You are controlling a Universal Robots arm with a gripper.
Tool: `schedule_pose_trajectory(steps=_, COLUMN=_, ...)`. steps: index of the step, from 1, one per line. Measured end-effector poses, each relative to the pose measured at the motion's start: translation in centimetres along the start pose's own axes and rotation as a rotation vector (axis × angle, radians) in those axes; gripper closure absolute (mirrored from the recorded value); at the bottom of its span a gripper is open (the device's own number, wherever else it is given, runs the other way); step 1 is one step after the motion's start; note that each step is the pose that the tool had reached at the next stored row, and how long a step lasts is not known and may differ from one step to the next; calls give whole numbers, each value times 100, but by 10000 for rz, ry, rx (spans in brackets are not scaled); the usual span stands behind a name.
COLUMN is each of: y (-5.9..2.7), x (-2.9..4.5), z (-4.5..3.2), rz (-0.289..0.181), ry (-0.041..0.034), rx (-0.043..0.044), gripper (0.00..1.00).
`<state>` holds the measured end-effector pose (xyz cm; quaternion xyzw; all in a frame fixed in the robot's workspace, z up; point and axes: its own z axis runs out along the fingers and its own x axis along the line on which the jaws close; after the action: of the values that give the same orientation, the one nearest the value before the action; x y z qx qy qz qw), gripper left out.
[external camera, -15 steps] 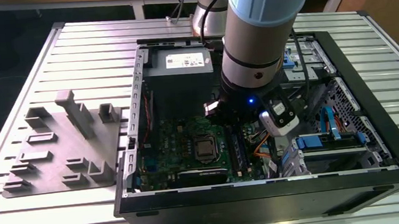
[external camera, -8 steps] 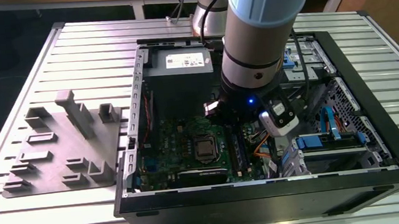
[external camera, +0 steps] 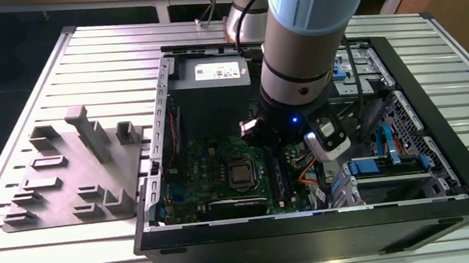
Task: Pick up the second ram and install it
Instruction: 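Insert the second ram into the second slot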
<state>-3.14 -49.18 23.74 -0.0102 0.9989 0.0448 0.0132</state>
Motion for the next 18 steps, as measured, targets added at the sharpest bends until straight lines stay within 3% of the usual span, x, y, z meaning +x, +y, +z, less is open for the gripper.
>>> schedule_pose_trajectory(steps=18, y=-5, x=1, z=43, rz=2, ry=0, rx=-10, gripper=92)
